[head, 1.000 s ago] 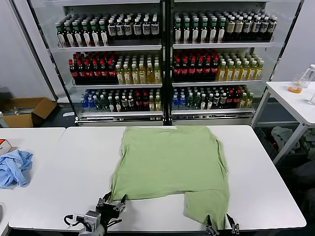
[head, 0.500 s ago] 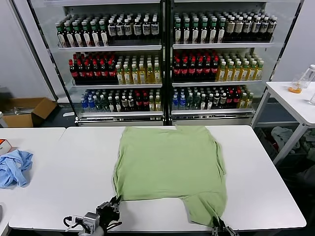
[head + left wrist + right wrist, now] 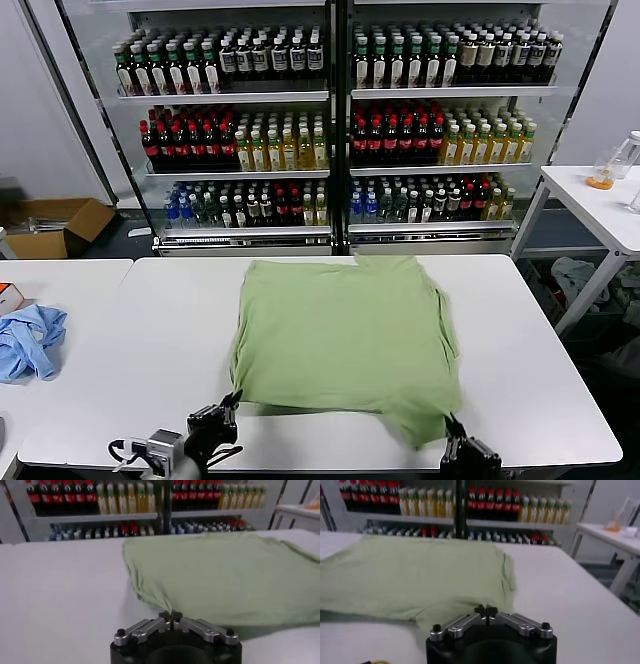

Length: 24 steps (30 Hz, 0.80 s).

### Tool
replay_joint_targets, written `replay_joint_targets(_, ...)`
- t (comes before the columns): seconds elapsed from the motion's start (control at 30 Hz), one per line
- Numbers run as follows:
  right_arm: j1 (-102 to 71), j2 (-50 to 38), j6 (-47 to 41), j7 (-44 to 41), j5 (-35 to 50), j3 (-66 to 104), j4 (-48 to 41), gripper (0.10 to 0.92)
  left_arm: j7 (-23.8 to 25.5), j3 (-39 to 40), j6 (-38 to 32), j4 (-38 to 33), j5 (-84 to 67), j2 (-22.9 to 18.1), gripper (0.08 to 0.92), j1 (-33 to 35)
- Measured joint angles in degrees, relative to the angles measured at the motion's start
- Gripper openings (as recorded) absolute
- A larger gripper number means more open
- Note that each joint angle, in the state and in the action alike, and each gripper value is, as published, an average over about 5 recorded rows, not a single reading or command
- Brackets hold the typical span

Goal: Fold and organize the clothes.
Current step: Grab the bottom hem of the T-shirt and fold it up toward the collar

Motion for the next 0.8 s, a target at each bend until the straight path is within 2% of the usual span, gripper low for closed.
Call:
replay_joint_targets(0.33,8.9,-3.7,-0.3,-0.5,3.5,0.7,-3.9,0.105,0.2,0.0,-0.4,0.8,-1.3,2.8,0.087,-3.0)
replay_joint_targets(0.8,24.6,-8.2,-2.6,-1.7,5.7,-2.3,-14.9,0.105,0.0,3.7,-0.7,10.0,-2.5,6.2,0.087,-12.8)
